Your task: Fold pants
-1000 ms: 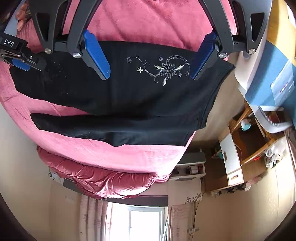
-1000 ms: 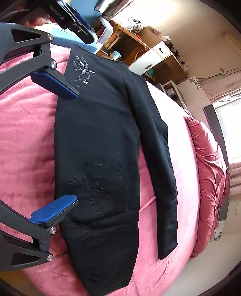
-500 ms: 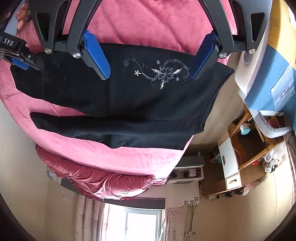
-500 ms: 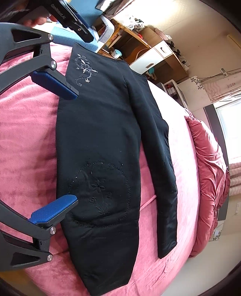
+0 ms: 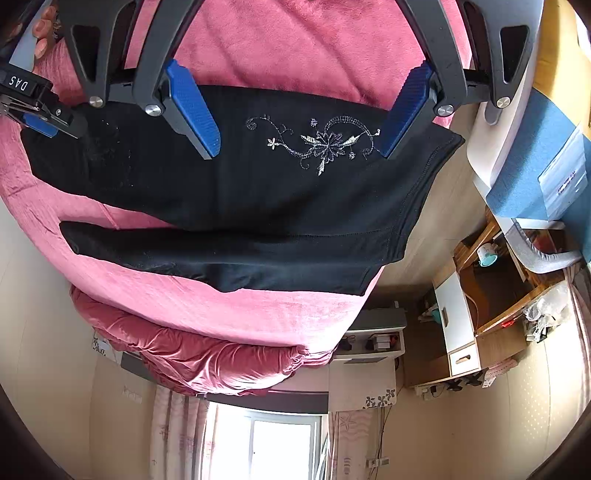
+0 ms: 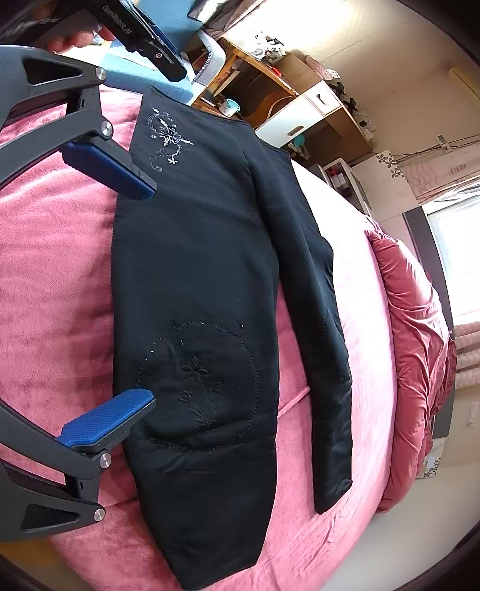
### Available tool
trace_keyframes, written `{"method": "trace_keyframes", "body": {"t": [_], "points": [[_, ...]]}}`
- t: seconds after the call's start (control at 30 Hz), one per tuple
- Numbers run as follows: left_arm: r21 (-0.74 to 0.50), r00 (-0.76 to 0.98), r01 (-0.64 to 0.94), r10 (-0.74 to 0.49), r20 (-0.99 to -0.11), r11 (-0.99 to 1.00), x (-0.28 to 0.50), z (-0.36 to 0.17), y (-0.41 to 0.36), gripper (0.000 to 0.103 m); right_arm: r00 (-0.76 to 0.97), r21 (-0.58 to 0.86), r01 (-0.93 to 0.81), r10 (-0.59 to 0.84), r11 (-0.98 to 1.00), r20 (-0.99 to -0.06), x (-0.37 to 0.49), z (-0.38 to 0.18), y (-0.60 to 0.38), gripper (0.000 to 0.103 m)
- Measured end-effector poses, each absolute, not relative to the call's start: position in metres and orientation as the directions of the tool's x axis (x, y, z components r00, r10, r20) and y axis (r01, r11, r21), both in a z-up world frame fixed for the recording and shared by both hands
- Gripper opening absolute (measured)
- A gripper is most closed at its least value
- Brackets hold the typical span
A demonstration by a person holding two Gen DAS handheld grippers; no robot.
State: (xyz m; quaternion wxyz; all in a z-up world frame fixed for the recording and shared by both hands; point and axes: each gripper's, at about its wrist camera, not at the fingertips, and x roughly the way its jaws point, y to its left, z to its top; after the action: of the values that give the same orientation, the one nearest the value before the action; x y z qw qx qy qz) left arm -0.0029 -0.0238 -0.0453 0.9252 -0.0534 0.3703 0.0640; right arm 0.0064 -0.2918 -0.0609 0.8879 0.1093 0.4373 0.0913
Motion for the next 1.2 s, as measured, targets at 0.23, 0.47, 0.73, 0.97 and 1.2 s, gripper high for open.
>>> {"method": "trace_keyframes", "body": {"t": [0.23,0.47,0.73,0.97,1.2], "points": [[-0.053,0.714,-0.159,0.078,-0.696,0.986,-0.002,-0.047,-0.023,0.09,0.597,0.274,-0.062,0.256,0.96,-0.76,0.007,-0.062,-0.293,0.103],[-0.06,0.696,-0.159,0.068,-0.715,0.985,0.0,-0.054,-0.022,0.09,0.59,0.282,-0.047,0.254,0.958,-0.766,0.008,-0.067,-0.297,0.103],[-0.184,0.641,-0.125,-0.062,-0.765,0.975,0.008,-0.074,-0.009,0.103,0.566,0.319,0.03,0.247,0.947,-0.786,0.006,-0.081,-0.325,0.103],[-0.215,0.584,-0.213,-0.052,-0.81,0.953,0.009,-0.103,0.023,0.103,0.571,0.378,0.255,0.177,0.89,-0.802,-0.006,-0.097,-0.418,0.103],[-0.232,0.503,-0.336,-0.035,-0.864,0.913,0.007,-0.127,0.067,0.097,0.561,0.398,0.521,0.049,0.755,-0.826,-0.015,-0.12,-0.526,0.093]]}}
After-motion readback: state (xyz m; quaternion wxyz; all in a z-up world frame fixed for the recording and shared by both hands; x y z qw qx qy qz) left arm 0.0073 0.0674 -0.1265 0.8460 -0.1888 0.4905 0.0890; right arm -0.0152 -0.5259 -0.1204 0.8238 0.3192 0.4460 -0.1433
